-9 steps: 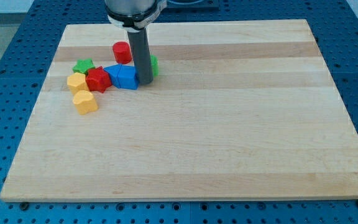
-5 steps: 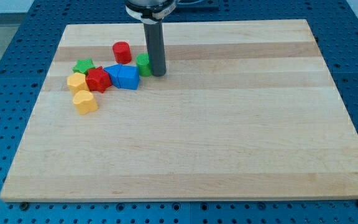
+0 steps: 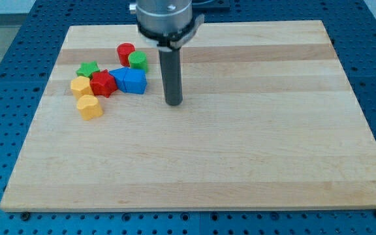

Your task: Move blue triangle into blue cube

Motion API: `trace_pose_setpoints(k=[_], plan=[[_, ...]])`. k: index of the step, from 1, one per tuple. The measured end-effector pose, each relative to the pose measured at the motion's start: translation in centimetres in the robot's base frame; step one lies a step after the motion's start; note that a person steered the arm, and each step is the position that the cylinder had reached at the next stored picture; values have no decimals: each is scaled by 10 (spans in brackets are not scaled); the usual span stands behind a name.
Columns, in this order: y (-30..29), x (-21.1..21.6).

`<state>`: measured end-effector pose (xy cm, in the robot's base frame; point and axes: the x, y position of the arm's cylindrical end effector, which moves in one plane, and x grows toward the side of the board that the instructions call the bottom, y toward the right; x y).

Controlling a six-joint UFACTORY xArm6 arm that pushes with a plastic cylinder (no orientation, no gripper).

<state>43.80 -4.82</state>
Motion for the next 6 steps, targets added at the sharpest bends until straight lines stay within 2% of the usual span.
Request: trace_pose_setpoints(k=[1, 3, 6], plan=[[-33, 11], [-88, -30], [-106, -87]])
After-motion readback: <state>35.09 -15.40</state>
